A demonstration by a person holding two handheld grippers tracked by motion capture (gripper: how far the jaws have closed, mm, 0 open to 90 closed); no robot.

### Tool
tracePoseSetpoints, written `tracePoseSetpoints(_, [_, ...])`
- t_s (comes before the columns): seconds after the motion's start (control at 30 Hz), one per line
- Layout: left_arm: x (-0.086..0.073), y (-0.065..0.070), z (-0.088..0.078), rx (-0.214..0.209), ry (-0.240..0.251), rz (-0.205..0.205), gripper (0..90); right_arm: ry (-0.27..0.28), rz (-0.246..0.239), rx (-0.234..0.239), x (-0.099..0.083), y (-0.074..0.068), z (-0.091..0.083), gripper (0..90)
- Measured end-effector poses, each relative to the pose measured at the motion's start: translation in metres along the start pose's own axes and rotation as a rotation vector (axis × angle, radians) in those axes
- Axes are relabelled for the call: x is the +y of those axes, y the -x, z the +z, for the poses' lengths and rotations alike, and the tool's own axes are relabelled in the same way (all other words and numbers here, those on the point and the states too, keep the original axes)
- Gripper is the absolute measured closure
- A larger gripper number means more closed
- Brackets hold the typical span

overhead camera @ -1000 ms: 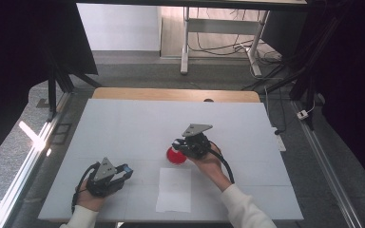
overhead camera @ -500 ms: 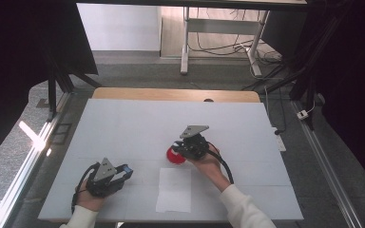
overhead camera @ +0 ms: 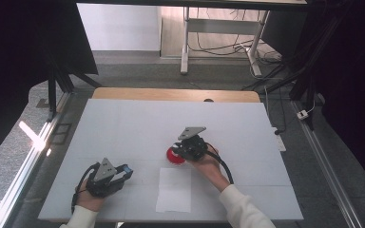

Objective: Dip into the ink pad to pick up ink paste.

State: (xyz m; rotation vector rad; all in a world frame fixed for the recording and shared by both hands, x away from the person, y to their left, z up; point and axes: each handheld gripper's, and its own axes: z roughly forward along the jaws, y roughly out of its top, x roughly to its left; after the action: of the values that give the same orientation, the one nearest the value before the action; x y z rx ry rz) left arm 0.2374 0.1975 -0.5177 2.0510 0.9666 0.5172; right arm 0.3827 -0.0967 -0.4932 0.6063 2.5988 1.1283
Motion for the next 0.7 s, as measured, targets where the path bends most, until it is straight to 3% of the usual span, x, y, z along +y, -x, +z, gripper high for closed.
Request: tracePoseSetpoints(0.7, [-0.0002, 0.0006, 0.0001, 0.000, -0.001, 0.002, 65.3, -0.008, -0.014, -0.017, -0.0028, -0.0030, 0.0032, 75.4])
